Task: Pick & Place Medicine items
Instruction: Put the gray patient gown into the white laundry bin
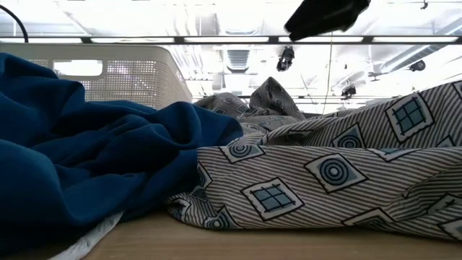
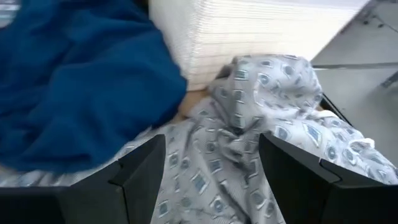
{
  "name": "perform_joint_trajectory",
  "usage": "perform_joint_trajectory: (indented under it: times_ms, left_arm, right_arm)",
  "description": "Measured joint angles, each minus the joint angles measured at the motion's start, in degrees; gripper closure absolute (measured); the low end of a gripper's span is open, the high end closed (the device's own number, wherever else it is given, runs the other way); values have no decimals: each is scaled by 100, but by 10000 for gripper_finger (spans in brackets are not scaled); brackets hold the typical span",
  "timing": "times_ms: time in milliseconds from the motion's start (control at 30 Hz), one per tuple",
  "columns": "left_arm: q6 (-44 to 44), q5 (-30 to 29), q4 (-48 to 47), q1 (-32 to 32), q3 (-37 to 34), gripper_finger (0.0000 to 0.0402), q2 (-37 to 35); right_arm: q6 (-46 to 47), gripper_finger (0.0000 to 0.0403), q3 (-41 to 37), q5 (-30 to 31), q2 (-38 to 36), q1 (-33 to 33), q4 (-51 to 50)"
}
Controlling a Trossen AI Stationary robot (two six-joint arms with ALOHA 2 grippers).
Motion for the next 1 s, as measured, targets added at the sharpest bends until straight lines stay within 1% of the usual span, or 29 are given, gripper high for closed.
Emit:
perform_joint_trajectory:
  times_ms: [100, 233, 500, 700, 800, 900, 1000]
  left_arm:
    - [0, -2, 0, 1, 2, 355, 2]
    - [0, -2, 1, 0, 0, 355, 0]
    - [0, 0, 0, 0, 0, 355, 0]
    - [0, 0, 0, 1, 0, 355, 0]
    - [0, 0, 0, 1, 0, 355, 0]
    - [0, -1, 0, 1, 0, 355, 0]
    - [0, -2, 2, 1, 0, 355, 0]
  right_arm:
    - [-93, 147, -100, -2, 0, -187, 39]
    - [-633, 147, -173, -2, 0, -328, 260]
    - [-1605, 147, -311, -14, 0, -348, 1262]
    - [-1698, 147, -392, -13, 0, -385, 1334]
    - [-1896, 146, -445, -12, 0, -407, 1333]
    - [-1921, 134, -538, -13, 2, -410, 1327]
    - [-1952, 112, -633, -20, 4, -407, 1329]
